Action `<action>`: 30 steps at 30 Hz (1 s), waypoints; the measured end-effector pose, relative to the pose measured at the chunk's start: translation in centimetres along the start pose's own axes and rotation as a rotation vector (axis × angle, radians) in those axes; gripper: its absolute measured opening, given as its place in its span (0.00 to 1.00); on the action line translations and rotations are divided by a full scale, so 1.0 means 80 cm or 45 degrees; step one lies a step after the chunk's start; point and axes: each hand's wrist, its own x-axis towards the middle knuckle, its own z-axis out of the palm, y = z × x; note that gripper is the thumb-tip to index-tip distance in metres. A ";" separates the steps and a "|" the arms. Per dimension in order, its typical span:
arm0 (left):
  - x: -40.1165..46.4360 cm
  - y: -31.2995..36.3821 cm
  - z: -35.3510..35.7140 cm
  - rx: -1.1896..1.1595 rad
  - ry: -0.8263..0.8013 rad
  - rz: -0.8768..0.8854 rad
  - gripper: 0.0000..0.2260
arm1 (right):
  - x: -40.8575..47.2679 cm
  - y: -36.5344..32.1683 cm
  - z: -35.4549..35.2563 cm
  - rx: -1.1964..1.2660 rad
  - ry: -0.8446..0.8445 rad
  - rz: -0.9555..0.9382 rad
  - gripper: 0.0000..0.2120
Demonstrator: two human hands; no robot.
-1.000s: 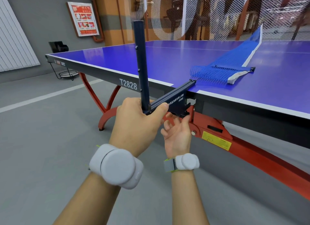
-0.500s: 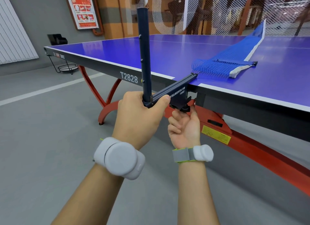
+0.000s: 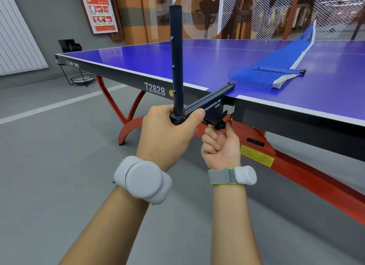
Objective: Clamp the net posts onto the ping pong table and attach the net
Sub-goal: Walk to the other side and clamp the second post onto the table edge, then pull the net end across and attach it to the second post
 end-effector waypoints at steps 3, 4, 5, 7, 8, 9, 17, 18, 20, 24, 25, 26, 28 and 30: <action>-0.007 -0.013 -0.005 -0.012 -0.135 0.027 0.08 | 0.000 0.011 0.004 -0.063 0.077 -0.058 0.25; -0.010 -0.023 -0.006 0.009 -0.175 -0.011 0.12 | 0.000 0.014 0.002 -0.053 0.092 -0.063 0.27; -0.010 -0.034 -0.008 0.046 -0.189 -0.058 0.15 | 0.002 0.016 0.003 -0.061 0.114 -0.064 0.27; -0.010 -0.059 -0.006 0.099 -0.180 -0.169 0.14 | 0.004 0.027 -0.007 -0.165 0.253 -0.058 0.24; -0.009 -0.068 -0.004 0.100 -0.158 -0.212 0.13 | 0.003 0.032 -0.013 -0.255 0.355 -0.051 0.20; -0.011 -0.077 -0.001 0.092 -0.144 -0.274 0.12 | -0.001 0.037 -0.023 -0.360 0.454 -0.008 0.16; -0.022 -0.061 -0.011 0.193 -0.261 -0.615 0.08 | -0.089 0.043 -0.028 -1.034 1.067 0.256 0.08; -0.022 -0.047 -0.021 0.223 -0.294 -0.647 0.08 | -0.106 0.041 -0.016 -1.023 1.103 0.303 0.06; -0.020 -0.011 -0.042 0.250 -0.341 -0.718 0.07 | -0.138 0.033 0.024 -1.001 1.137 0.397 0.05; -0.015 0.088 -0.097 0.247 -0.417 -0.917 0.09 | -0.201 0.009 0.139 -1.132 1.128 0.527 0.04; -0.007 0.116 -0.114 0.207 -0.422 -0.977 0.09 | -0.212 0.000 0.169 -1.102 1.149 0.519 0.03; 0.007 0.156 -0.136 0.172 -0.428 -1.047 0.09 | -0.223 -0.015 0.211 -1.042 1.171 0.495 0.02; 0.028 0.234 -0.176 0.115 -0.414 -1.139 0.09 | -0.248 -0.044 0.289 -0.967 1.196 0.450 0.01; 0.045 0.301 -0.205 0.101 -0.382 -1.132 0.10 | -0.264 -0.074 0.356 -1.036 1.203 0.438 0.02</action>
